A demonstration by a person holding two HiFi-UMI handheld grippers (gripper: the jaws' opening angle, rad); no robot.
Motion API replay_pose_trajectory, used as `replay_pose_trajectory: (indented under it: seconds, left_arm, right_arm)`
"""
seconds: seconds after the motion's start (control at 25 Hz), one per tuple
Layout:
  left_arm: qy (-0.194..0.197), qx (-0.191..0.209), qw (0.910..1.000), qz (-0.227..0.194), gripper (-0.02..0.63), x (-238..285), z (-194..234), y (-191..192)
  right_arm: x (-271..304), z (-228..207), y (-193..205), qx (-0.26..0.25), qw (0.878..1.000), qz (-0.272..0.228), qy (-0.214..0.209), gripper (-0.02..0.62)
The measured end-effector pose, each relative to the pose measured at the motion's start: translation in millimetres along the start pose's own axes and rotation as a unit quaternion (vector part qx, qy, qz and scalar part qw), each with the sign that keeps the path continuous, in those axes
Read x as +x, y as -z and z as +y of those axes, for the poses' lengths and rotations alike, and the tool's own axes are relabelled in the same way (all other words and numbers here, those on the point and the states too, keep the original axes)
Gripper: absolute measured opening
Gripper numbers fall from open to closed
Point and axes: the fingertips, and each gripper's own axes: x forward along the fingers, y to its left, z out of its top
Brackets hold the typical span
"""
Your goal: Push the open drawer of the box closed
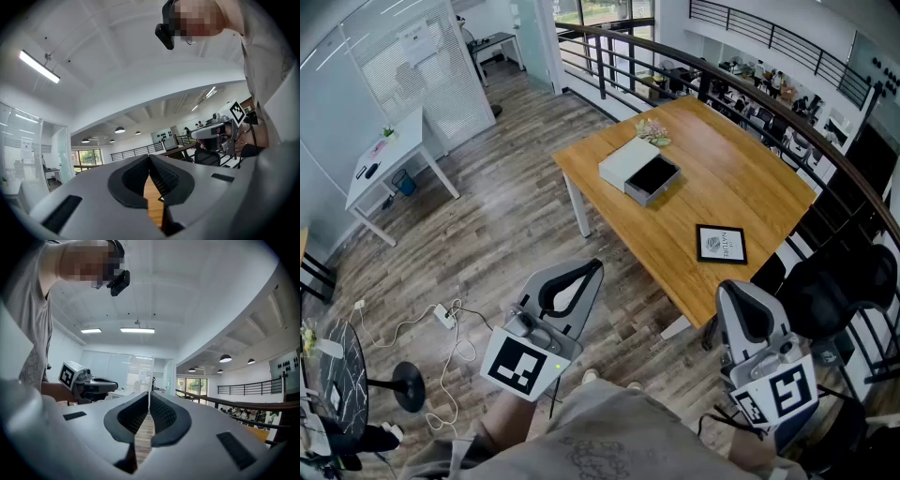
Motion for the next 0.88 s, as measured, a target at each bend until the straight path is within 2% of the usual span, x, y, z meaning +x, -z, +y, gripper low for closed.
replay_pose_trajectory:
  seconds: [0.36,0.64,0.88]
  left_arm:
    - [0.01,0.005,0.9999,0.007,0.015,4,-13,-2]
    - [0.01,0.002,0.9998,0.019,0.015,7,-26,2]
    - [0.011,0.011,0.9997,0.02,0.015,6,-37,3]
  right_arm:
    - [-5,-1,7,-0.002,1.0,0.007,-0.003,0.038]
    - [-7,18,16,0.01,0.999,0.01,-0.051,0.038]
    - [-17,8,18,0.017,0.999,-0.002,-0.045,0.04]
